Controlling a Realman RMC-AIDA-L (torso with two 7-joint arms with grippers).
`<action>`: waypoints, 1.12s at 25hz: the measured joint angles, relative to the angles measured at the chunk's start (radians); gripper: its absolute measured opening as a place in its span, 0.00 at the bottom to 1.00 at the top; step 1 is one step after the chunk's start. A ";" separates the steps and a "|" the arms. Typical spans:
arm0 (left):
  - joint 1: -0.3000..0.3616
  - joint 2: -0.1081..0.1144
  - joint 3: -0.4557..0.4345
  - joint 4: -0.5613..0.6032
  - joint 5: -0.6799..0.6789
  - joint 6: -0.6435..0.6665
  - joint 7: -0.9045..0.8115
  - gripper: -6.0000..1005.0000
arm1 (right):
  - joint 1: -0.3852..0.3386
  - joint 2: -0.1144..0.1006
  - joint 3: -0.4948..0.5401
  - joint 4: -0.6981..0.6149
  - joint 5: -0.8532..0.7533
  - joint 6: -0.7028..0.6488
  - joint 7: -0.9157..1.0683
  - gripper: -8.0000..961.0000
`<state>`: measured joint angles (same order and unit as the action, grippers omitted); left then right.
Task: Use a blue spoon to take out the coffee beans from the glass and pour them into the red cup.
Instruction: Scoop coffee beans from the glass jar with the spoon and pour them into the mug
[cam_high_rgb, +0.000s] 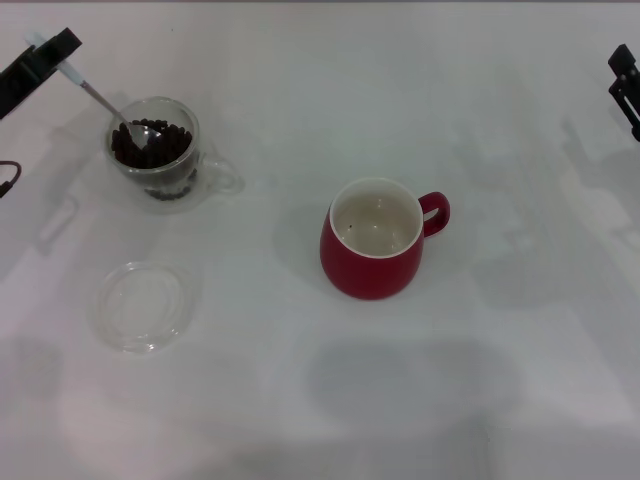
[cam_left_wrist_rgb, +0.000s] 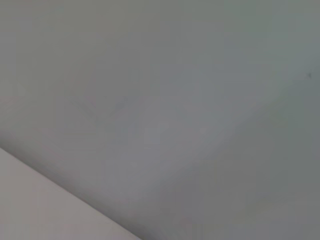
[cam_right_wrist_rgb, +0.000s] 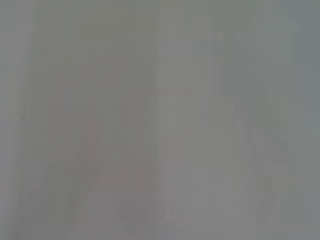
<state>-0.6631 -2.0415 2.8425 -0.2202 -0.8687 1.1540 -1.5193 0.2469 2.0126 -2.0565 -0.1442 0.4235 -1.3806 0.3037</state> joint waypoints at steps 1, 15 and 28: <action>0.000 0.000 0.000 0.001 0.000 0.000 -0.004 0.14 | 0.000 0.000 -0.001 0.000 0.000 0.001 0.000 0.74; 0.005 -0.009 0.000 0.005 0.004 0.003 -0.106 0.14 | 0.000 0.000 -0.005 0.001 0.000 0.014 0.000 0.74; 0.011 -0.010 0.002 0.022 0.017 0.007 -0.132 0.14 | 0.004 0.001 0.003 0.000 0.000 0.036 0.000 0.74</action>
<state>-0.6523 -2.0519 2.8441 -0.1983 -0.8513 1.1614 -1.6512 0.2507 2.0139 -2.0539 -0.1442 0.4233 -1.3447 0.3037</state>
